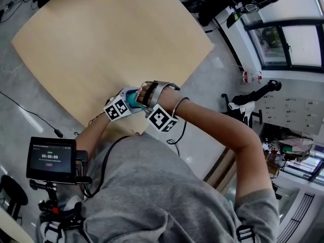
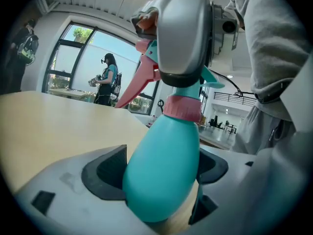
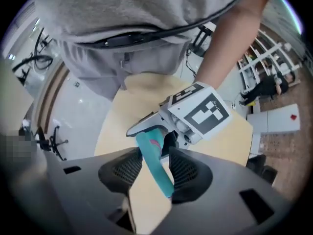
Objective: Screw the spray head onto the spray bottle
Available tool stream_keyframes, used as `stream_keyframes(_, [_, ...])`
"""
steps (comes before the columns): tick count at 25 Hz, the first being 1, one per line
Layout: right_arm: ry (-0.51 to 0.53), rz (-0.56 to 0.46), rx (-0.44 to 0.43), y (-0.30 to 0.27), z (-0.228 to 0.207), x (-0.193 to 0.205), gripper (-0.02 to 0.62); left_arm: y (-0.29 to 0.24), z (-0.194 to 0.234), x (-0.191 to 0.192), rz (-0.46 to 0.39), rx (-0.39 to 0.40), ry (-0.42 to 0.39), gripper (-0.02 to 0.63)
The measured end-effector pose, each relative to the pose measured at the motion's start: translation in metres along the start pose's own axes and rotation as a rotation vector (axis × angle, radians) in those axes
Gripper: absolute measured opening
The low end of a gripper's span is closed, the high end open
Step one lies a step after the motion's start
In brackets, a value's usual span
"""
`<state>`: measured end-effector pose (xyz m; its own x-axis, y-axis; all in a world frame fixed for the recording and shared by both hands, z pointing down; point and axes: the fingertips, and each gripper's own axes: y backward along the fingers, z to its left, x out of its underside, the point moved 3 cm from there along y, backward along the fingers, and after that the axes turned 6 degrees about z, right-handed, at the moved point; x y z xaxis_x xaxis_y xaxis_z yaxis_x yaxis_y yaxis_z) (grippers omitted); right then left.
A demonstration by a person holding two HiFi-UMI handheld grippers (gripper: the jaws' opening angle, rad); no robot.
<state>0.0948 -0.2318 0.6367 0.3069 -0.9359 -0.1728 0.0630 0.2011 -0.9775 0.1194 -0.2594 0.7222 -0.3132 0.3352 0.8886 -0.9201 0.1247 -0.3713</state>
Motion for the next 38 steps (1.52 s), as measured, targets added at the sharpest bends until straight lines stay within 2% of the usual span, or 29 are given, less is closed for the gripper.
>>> stream_keyframes(8, [-0.846,0.036,-0.125,0.008,-0.005,0.01,0.144,-0.003,-0.004,-0.004,-0.044,-0.071,0.011,0.368])
stream_keyframes(10, [-1.125,0.022,-0.17,0.01,-0.005,0.012,0.127,-0.004,-0.006,-0.001,-0.036,-0.101,0.021,0.368])
stream_keyframes(11, [-1.273,0.004,-0.199,0.011,-0.005,0.014,0.097,-0.004,-0.006,0.0,-0.037,-0.119,0.027,0.368])
stream_keyframes(13, [-1.475,-0.026,-0.246,0.011,-0.004,0.019,0.094,-0.004,-0.007,-0.001,-0.051,-0.163,0.041,0.368])
stream_keyframes(19, [-1.66,-0.088,-0.304,0.009,-0.001,0.018,0.097,-0.004,-0.009,0.001,-0.06,-0.285,0.076,0.368])
stream_keyframes(22, [-1.729,-0.119,-0.314,0.008,-0.001,0.021,0.098,-0.005,-0.007,0.002,-0.058,-0.311,0.09,0.368])
stream_keyframes(24, [-1.738,-0.13,-0.307,0.007,-0.002,0.022,0.1,-0.006,-0.005,0.002,-0.057,-0.302,0.094,0.368])
stream_keyframes(27, [-1.695,-0.21,-0.312,0.01,0.0,0.022,0.1,-0.008,-0.004,0.002,-0.053,-0.247,0.085,0.368])
stream_keyframes(31, [-1.465,-0.305,-0.271,0.032,-0.004,0.027,0.103,-0.01,-0.004,0.005,-0.021,-0.103,0.023,0.37])
stream_keyframes(34, [-1.183,-0.351,-0.178,0.061,-0.015,0.03,0.103,-0.007,-0.005,0.01,0.021,0.016,-0.029,0.37])
stream_keyframes(36, [-0.892,-0.285,-0.091,0.074,-0.019,0.03,0.103,-0.002,-0.009,0.009,0.054,0.084,-0.06,0.37])
stream_keyframes(38, [-0.545,-0.165,-0.017,0.074,-0.017,0.026,0.103,0.003,-0.012,0.011,0.086,0.141,-0.085,0.371])
